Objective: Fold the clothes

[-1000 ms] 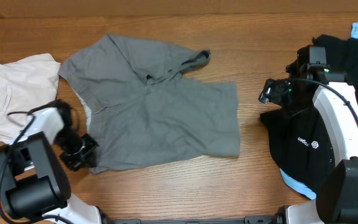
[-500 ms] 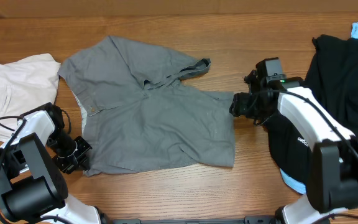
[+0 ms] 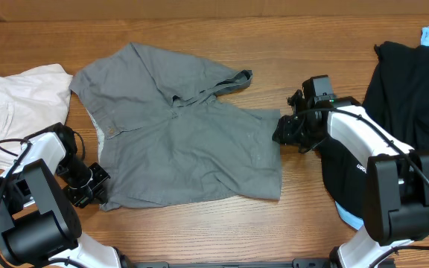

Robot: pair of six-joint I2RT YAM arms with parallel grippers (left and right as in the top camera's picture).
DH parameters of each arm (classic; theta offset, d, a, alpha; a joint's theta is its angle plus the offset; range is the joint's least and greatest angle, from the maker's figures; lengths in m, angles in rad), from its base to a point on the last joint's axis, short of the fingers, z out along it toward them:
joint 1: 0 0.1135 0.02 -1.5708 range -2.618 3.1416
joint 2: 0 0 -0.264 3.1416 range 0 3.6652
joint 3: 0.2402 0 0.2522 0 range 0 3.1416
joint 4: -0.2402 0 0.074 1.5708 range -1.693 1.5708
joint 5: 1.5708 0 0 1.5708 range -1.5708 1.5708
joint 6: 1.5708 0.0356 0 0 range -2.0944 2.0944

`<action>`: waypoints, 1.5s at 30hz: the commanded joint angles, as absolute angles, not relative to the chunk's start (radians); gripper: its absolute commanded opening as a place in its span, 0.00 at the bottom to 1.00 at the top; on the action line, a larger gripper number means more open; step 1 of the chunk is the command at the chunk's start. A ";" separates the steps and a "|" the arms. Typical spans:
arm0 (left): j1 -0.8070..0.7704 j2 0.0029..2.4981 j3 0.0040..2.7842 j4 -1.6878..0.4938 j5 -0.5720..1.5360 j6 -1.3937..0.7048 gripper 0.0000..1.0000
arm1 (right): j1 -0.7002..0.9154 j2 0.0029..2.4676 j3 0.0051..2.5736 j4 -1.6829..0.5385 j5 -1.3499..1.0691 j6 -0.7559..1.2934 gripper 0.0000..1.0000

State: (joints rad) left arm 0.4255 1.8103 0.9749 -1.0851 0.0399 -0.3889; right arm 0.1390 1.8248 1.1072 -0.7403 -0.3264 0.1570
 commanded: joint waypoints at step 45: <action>0.425 1.799 0.979 -1.047 -0.048 -0.371 0.04 | 0.206 1.775 1.479 -0.715 -0.198 -0.144 0.45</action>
